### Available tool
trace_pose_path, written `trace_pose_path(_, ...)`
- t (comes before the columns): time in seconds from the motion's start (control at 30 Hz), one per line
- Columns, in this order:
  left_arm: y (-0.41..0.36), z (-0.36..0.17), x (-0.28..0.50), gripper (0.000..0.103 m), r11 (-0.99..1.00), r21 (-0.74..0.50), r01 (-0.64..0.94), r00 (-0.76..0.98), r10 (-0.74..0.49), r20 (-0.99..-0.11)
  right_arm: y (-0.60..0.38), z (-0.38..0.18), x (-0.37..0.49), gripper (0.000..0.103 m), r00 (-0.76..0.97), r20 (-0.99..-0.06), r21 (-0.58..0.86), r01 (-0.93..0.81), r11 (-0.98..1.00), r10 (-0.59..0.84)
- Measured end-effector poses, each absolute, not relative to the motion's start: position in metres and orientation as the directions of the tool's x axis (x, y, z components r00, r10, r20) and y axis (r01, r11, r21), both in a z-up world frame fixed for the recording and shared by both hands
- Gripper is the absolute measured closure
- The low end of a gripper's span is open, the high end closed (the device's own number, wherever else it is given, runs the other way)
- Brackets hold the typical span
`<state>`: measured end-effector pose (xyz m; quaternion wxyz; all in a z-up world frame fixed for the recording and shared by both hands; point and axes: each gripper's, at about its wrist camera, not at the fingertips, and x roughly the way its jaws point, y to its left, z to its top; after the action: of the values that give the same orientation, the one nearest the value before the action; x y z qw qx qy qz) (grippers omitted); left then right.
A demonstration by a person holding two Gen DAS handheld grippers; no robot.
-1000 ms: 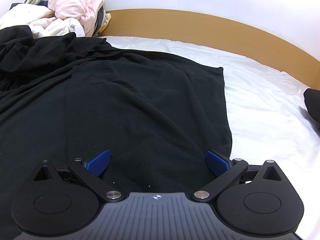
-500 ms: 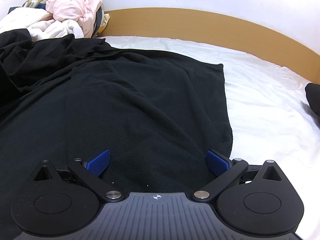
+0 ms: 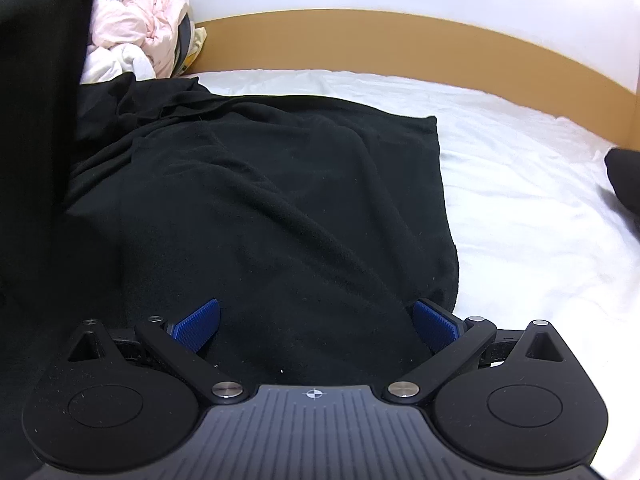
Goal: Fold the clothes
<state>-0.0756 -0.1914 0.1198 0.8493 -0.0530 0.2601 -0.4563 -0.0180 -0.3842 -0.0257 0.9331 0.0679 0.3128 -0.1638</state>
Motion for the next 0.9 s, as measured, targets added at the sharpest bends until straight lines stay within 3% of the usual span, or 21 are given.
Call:
trace_pose_path(0.07,-0.192,0.095,-0.065,0.08,0.585,-0.367,0.723,0.422,-0.795,-0.437,-0.384,-0.026,-0.018,0.0,0.75,-0.607,0.024,0.348,0.937,-0.263)
trace_pose_path(0.1,-0.189,0.089,-0.061,0.061,0.59,-0.383,0.71,0.421,-0.793,-0.44,-0.384,-0.026,-0.018,0.0,0.75,-0.607,0.025,0.348,0.937,-0.263)
trace_pose_path(0.13,-0.185,0.084,-0.058,0.051,0.595,-0.399,0.698,0.422,-0.791,-0.442,-0.384,-0.026,-0.018,0.0,0.75,-0.607,0.025,0.348,0.937,-0.263)
trace_pose_path(0.27,-0.168,0.078,-0.06,0.034,0.603,-0.359,0.713,0.439,-0.783,-0.441,-0.384,-0.026,-0.018,0.0,0.75,-0.607,0.024,0.348,0.937,-0.263)
trace_pose_path(0.33,-0.152,0.083,-0.066,0.017,0.586,-0.343,0.734,0.436,-0.794,-0.424,-0.384,-0.026,-0.018,0.0,0.75,-0.607,0.024,0.348,0.937,-0.263)
trace_pose_path(0.47,-0.122,0.091,-0.073,0.006,0.531,-0.334,0.779,0.388,-0.827,-0.408,-0.384,-0.026,-0.019,0.0,0.75,-0.607,0.025,0.348,0.937,-0.263)
trace_pose_path(0.63,-0.115,0.086,-0.074,0.001,0.563,-0.251,0.787,0.434,-0.795,-0.422,-0.384,-0.025,-0.018,0.0,0.75,-0.608,0.025,0.348,0.937,-0.262)
trace_pose_path(0.9,-0.113,0.059,-0.076,0.001,0.666,-0.232,0.709,0.553,-0.729,-0.402,-0.385,-0.018,-0.015,0.0,0.749,-0.609,0.027,0.348,0.937,-0.261)
